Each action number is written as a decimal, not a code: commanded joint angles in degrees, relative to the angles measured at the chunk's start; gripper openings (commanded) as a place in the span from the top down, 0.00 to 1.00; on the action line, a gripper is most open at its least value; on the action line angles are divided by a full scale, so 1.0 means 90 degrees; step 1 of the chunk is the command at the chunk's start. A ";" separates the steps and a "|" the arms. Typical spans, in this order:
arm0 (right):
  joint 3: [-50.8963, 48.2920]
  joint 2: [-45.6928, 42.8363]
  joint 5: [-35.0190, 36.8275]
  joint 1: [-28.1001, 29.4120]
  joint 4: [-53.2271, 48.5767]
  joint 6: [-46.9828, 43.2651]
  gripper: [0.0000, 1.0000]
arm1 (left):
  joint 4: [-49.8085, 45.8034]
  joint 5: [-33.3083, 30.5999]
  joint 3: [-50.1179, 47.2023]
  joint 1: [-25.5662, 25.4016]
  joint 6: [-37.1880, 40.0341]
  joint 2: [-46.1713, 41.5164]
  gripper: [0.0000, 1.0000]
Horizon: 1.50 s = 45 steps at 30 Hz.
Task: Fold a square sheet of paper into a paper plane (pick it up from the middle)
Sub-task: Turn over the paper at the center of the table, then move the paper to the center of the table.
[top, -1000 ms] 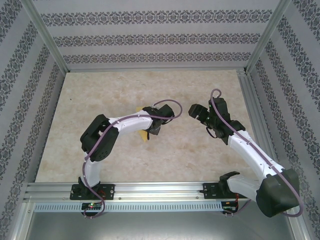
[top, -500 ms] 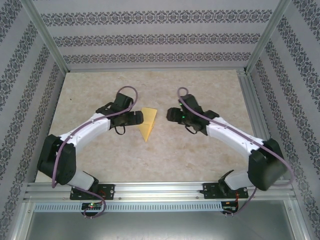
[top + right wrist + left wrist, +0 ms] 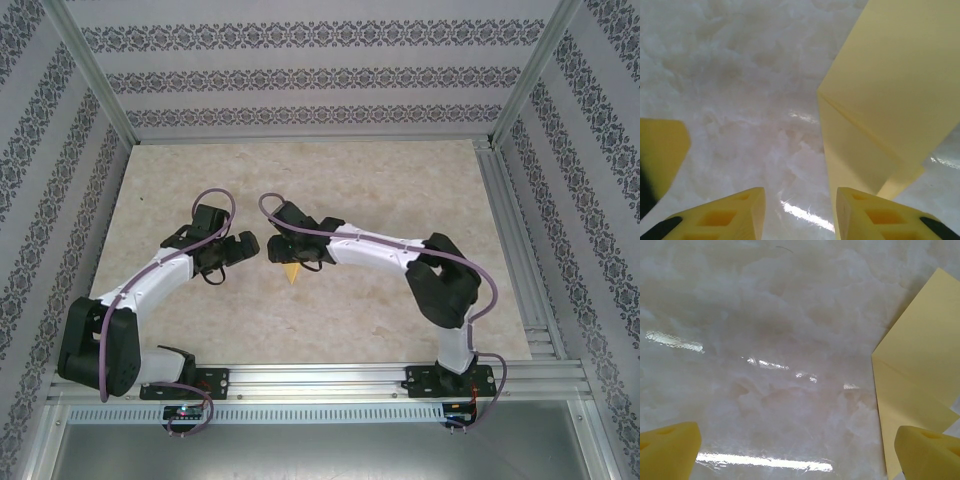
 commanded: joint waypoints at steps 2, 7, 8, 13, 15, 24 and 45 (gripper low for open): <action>0.0353 0.0524 -0.0222 -0.0128 -0.0272 0.0061 0.59 | 0.0371 0.0134 -0.0058 0.0083 -0.0144 -0.0085 0.00; 0.0417 0.0879 -0.0219 -0.0277 -0.0379 -0.0029 0.60 | 0.0388 0.0170 -0.0067 0.0090 -0.0142 -0.0021 0.00; 0.0408 0.0912 -0.0220 -0.0301 -0.0388 -0.0063 0.60 | 0.0400 0.0179 -0.0064 0.0093 -0.0146 -0.0018 0.00; 0.0242 0.1058 -0.0329 -0.0453 -0.0449 -0.0296 0.60 | 0.0458 0.0314 -0.0068 0.0097 -0.0148 0.0045 0.00; 0.0085 0.1031 -0.0491 -0.0497 -0.0396 -0.0495 0.61 | 0.0502 0.0400 -0.0073 0.0094 -0.0146 0.0078 0.00; -0.1354 0.0240 -0.1582 -0.0785 -0.0225 -0.2715 0.62 | 0.0768 0.1008 -0.0151 0.0088 -0.0044 0.0236 0.00; -0.0922 -0.0856 0.0466 -0.0591 -0.0310 -0.0244 0.58 | 0.0863 0.0747 -0.0235 0.0088 -0.0231 0.0178 0.00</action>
